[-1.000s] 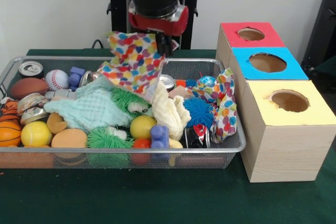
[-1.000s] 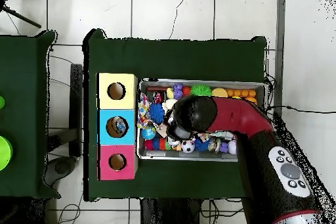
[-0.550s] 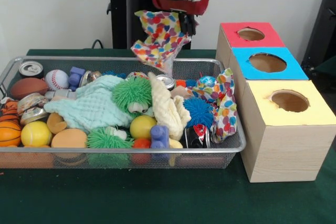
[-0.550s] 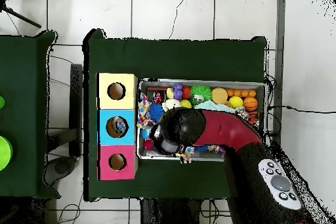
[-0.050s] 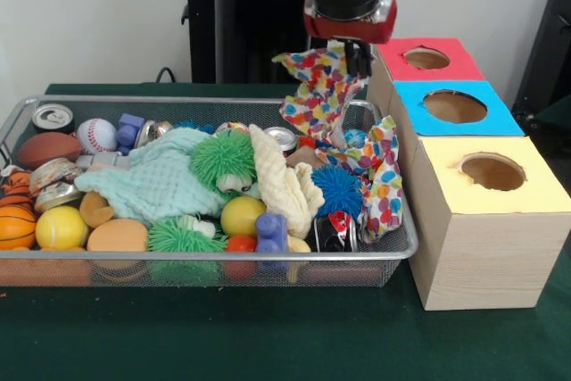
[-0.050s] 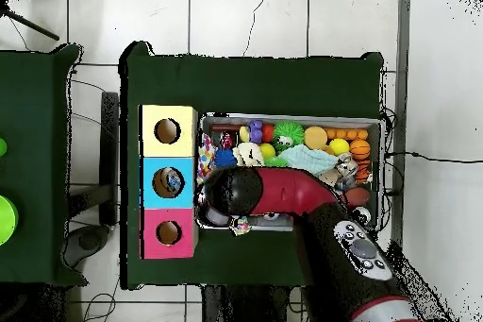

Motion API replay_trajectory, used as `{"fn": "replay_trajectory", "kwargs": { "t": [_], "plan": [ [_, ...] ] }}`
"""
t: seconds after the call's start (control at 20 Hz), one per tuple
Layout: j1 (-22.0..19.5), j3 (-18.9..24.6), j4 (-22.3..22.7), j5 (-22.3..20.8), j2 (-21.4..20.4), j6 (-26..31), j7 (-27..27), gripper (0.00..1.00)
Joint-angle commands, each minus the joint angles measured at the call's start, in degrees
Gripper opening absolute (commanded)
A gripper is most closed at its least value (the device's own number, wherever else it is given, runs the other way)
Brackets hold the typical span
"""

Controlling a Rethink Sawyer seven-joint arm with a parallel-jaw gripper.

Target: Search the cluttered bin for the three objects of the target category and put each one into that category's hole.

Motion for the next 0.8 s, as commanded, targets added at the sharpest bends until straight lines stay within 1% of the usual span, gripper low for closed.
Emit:
{"fn": "replay_trajectory", "kwargs": {
  "t": [0.05, 0.1, 0.2, 0.3, 0.35, 0.5, 0.65, 0.8],
  "plan": [
    [3.8, -4.0, -5.2, 0.9, 7.6, -9.5, 10.4, 0.0],
    [4.5, -4.6, -6.8, 1.0, 8.6, -9.9, 10.3, 0.0],
    [5.4, -5.4, -8.7, 1.6, 10.4, -11.0, 10.3, 0.0],
    [6.0, -6.2, -9.2, 1.9, 11.1, -13.0, 10.2, 0.0],
    [6.6, -7.0, -9.1, 2.6, 11.2, -14.1, 10.0, 1.0],
    [7.3, -8.0, -8.8, 2.0, 10.7, -16.4, 10.6, 1.0],
    [7.5, -8.5, -9.6, 2.1, 9.9, -13.3, 8.5, 1.0],
    [7.8, -9.1, -9.1, 2.4, 9.2, -13.5, 8.5, 1.0]
  ]
}}
